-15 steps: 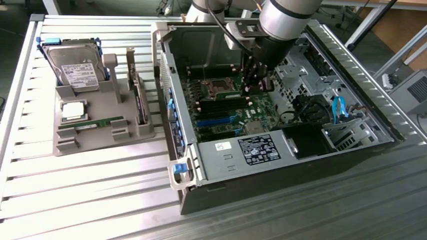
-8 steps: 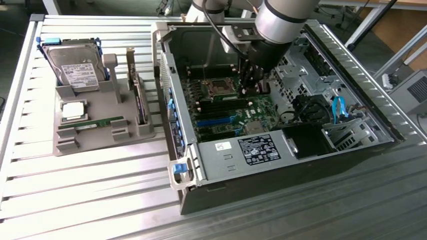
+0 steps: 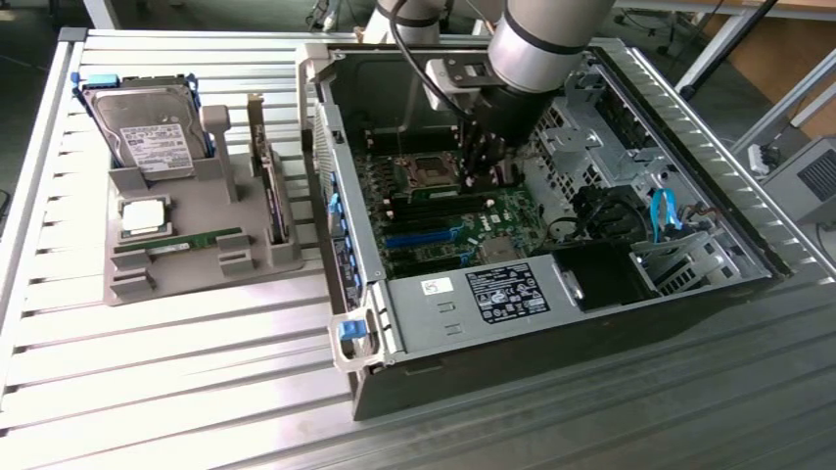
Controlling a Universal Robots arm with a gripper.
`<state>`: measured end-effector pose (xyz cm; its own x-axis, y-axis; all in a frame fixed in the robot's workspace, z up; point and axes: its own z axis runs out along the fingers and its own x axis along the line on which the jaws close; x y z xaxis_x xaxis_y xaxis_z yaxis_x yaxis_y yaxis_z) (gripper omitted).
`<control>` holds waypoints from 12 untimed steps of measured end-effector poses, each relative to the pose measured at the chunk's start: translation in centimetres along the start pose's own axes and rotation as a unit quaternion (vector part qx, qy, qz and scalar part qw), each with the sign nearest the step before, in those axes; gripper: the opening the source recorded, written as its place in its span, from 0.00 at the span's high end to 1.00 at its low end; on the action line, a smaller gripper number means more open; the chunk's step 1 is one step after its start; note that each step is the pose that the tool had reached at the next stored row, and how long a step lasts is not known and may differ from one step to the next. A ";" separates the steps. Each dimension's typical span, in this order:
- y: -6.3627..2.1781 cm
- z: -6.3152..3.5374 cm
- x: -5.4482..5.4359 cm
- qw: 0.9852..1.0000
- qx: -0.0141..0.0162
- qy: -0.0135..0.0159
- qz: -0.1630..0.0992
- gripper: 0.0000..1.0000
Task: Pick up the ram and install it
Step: 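Insert the ram into the slot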
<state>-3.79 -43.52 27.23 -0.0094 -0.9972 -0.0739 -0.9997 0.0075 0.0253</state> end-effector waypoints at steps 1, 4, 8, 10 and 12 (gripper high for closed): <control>0.12 0.16 -0.1 1.000 0.000 0.000 0.000 0.88; 0.58 0.58 -0.5 1.000 0.000 0.000 0.000 0.88; 0.81 1.19 -0.8 1.000 0.000 0.000 0.000 0.88; 0.80 1.46 -0.8 1.000 0.000 0.000 0.000 0.88; 0.80 1.64 -0.7 1.000 0.000 0.000 0.000 0.88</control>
<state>-4.63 -42.66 25.67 -0.0094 -0.9973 -0.0735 -0.9996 0.0075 0.0255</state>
